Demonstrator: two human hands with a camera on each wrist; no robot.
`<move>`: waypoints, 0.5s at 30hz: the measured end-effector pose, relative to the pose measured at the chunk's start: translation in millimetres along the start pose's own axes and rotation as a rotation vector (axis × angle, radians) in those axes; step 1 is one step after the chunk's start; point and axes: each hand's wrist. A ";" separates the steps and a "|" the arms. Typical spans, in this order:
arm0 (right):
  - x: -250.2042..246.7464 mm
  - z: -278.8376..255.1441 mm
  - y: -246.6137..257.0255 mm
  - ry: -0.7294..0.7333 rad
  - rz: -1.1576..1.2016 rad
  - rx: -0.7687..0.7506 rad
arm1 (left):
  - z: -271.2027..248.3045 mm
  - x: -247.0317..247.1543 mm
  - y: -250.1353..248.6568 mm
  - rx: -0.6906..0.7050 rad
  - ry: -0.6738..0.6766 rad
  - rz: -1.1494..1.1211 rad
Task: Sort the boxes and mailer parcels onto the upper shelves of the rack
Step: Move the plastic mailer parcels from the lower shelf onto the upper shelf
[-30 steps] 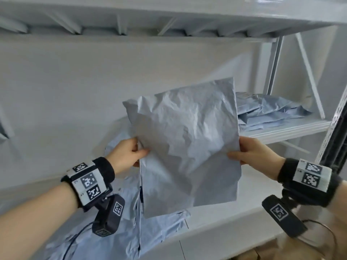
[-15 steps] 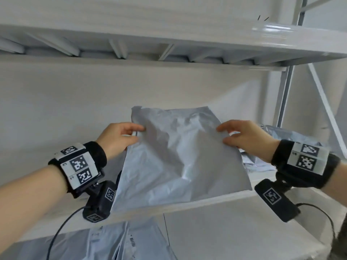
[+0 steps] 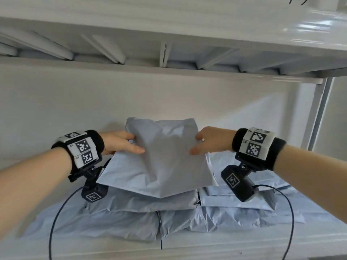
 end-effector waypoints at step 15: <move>45.6 28.7 -25.0 0.122 -0.446 0.007 | 42.4 22.9 32.1 0.119 0.156 0.479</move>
Point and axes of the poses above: each hand's wrist, its own z-axis towards the middle knuckle, its own x-axis out of the palm, y = z × x, and after that the axes turned 11 degrees about -y, right-handed
